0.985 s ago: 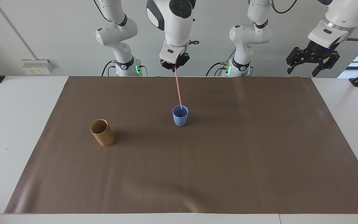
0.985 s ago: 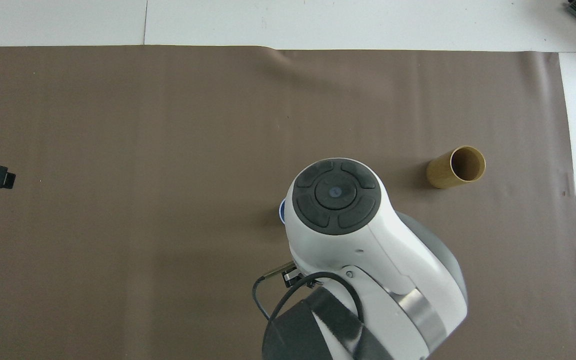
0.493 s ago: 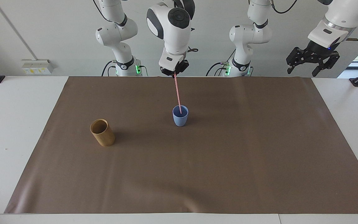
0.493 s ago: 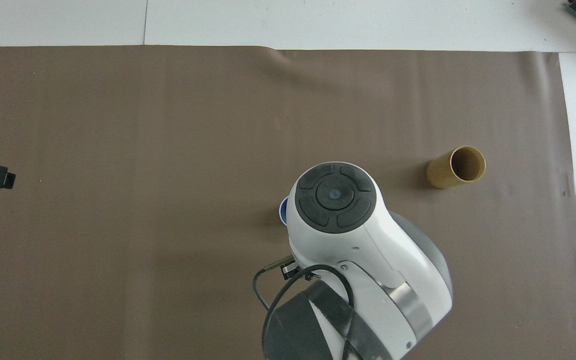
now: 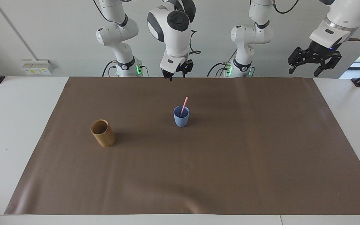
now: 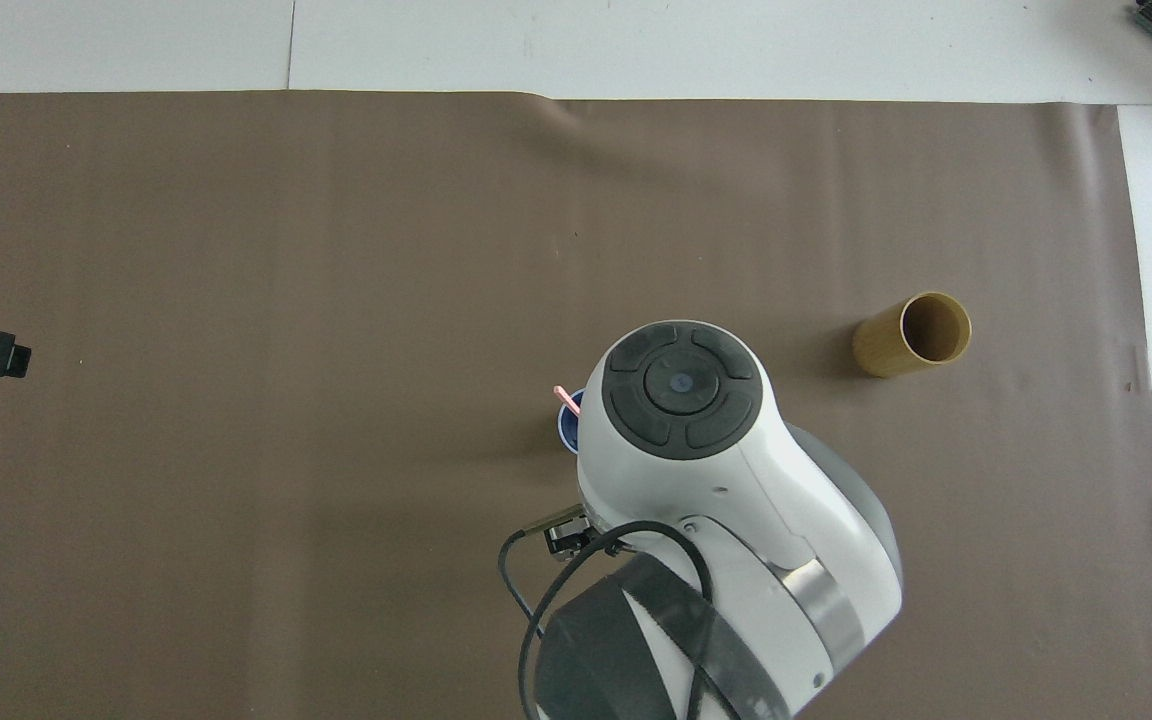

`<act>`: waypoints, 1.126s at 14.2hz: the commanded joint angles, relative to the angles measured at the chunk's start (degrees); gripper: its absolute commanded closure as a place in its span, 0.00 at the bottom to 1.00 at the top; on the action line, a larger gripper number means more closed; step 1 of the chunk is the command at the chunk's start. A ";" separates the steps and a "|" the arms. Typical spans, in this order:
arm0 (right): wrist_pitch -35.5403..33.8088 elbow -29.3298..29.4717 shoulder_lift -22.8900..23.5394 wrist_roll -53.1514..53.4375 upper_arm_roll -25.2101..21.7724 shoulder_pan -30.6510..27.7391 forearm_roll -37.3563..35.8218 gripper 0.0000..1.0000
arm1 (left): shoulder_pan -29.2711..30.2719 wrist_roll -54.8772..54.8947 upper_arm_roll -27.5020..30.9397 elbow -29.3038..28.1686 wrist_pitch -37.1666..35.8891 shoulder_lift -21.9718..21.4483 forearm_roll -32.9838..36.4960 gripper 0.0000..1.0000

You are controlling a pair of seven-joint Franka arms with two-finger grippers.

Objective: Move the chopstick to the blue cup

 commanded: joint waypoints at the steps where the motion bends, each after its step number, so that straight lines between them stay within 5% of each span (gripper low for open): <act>1: 1.08 -0.77 -1.21 0.87 0.14 -0.56 0.04 0.00 | 0.58 0.63 -0.40 -1.18 -0.11 -1.14 1.06 0.00; 8: 1.70 4.58 -3.75 0.35 -0.48 -8.10 -10.23 0.00 | 0.58 0.63 -0.49 -1.18 -0.11 -1.14 1.06 0.00; 16: 0.82 10.30 -8.05 0.17 -0.74 -19.01 -10.34 0.00 | -0.21 0.28 -0.58 -1.36 -0.64 -1.23 0.62 0.00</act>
